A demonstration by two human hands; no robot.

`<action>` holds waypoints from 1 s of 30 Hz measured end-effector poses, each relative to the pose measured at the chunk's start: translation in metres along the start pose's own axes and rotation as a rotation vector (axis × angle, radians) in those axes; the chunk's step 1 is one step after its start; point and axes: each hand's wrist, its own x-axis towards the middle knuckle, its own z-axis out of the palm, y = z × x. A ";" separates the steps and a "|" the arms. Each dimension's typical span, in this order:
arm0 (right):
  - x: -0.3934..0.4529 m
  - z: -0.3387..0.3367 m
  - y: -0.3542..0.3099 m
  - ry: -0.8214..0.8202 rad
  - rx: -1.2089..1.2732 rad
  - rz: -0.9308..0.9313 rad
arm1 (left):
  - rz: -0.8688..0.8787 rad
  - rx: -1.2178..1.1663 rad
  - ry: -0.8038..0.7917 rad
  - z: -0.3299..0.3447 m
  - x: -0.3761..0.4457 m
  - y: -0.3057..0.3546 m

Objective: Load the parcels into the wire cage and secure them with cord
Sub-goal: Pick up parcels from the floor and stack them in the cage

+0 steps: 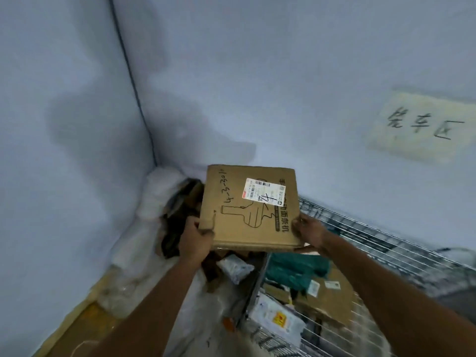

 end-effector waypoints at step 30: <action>-0.020 -0.260 0.535 0.356 0.537 0.750 | -0.197 0.152 -0.769 0.590 -0.111 -0.085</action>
